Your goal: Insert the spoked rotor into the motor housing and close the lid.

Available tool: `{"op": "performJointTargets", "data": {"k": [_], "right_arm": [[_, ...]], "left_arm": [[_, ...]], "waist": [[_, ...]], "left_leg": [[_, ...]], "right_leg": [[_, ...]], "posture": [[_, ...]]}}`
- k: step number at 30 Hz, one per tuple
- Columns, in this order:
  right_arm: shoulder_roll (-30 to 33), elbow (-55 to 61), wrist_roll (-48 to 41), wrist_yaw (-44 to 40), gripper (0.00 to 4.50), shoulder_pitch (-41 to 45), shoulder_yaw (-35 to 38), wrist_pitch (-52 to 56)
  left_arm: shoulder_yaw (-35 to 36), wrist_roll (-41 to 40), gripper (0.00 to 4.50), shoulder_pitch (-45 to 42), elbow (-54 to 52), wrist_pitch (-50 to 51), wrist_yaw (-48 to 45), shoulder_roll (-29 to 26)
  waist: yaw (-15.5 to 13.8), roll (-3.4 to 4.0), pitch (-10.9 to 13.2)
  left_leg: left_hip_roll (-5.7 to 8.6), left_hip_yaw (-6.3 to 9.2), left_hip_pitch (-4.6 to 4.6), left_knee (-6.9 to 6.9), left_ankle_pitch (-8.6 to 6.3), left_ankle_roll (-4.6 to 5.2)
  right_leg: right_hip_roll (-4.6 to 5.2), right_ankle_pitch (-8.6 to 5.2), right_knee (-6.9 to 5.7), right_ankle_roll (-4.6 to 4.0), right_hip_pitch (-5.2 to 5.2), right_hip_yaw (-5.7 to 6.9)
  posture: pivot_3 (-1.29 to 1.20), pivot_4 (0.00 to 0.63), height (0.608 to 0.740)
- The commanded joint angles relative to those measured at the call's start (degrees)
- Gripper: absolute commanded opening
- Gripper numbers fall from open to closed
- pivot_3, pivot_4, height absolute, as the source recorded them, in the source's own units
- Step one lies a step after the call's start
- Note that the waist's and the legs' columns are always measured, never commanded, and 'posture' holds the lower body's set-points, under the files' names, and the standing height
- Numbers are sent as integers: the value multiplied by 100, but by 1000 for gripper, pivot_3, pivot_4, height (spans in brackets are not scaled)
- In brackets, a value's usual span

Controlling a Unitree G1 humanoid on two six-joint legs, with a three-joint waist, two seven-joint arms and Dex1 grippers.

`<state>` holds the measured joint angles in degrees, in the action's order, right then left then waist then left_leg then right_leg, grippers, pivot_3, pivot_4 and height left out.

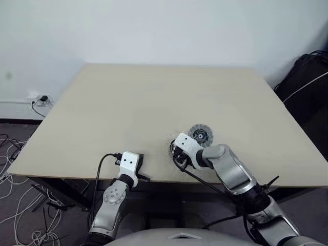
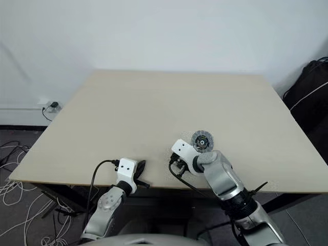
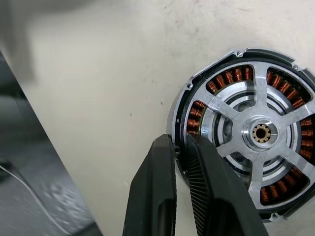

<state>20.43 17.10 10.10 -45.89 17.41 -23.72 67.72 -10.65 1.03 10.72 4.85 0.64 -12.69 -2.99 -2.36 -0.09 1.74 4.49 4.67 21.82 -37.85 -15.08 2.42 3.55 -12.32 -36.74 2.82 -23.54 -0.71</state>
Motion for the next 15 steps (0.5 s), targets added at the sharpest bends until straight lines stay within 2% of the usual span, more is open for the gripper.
{"op": "performJointTargets", "data": {"k": [1, 7, 15], "right_arm": [[-142, 588, -297, 265, 107, 109, 201, 604], [-439, 1013, -749, 746, 107, 224, 330, 1391], [-752, 500, -968, 1558, 107, 339, 516, 1305]], "left_arm": [[-16, -56, 0, -31, -51, -115, -32, 31], [-36, -46, 0, -46, -11, -119, -55, 30], [-37, -37, 0, -64, 12, -130, -62, 27]], "waist": [[3, 2, 0], [28, 7, 3], [70, 9, 3]], "left_leg": [[0, 0, 0, 1, -2, 0], [-1, 0, 0, 0, -3, 1], [0, -1, -1, -1, -1, -1]], "right_leg": [[0, -2, 0, -2, -1, 0], [0, -19, -2, 26, -1, 3], [-1, -19, -3, 28, 0, 3]], "posture": [[0, 0, 740], [0, 0, 740], [0, 0, 740]]}}
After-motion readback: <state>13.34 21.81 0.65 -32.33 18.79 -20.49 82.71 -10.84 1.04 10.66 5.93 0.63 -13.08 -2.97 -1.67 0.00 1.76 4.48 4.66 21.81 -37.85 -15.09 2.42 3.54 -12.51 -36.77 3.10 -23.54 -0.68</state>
